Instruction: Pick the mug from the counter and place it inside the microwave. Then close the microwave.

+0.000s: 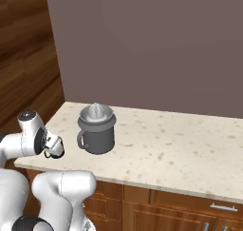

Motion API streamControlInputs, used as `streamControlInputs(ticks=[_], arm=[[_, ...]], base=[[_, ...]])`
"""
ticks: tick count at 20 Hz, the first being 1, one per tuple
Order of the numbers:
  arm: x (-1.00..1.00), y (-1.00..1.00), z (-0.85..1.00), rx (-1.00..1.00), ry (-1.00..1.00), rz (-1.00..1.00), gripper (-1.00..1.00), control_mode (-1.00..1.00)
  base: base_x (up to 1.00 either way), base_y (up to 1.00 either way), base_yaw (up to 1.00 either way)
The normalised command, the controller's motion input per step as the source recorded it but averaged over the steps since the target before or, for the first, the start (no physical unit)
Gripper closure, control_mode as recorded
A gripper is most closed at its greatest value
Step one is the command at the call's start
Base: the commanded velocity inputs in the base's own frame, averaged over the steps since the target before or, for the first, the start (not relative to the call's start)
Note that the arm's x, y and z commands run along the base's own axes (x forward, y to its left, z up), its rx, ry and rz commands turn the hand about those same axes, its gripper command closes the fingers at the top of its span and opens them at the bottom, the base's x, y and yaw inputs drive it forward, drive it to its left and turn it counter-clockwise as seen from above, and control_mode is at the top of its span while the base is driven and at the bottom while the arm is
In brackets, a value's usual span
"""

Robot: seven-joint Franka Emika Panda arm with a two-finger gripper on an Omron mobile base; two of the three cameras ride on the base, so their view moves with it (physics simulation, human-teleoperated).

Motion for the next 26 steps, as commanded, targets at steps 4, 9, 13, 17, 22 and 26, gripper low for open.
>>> streamControlInputs(ticks=[4,9,13,17,22,26], arm=[[0.11,0.1,-0.1,0.0,0.0,0.0,-1.0,-1.0],[0.35,0.07,-0.11,0.0,0.01,-0.01,-1.0,-1.0],[0.33,0.06,-0.06,0.0,0.02,-0.01,-1.0,-1.0],[0.12,0.09,-0.06,0.0,0.05,0.0,-1.0,-1.0],[0.0,0.07,-0.1,0.0,0.05,0.0,-1.0,-1.0],[0.0,0.0,-0.03,0.0,0.06,0.0,-1.0,-1.0]], base=[[0.0,0.0,0.0],[0.0,0.0,0.0],[0.0,0.0,0.0],[0.0,0.0,0.0],[0.0,0.0,0.0],[0.0,0.0,0.0]])
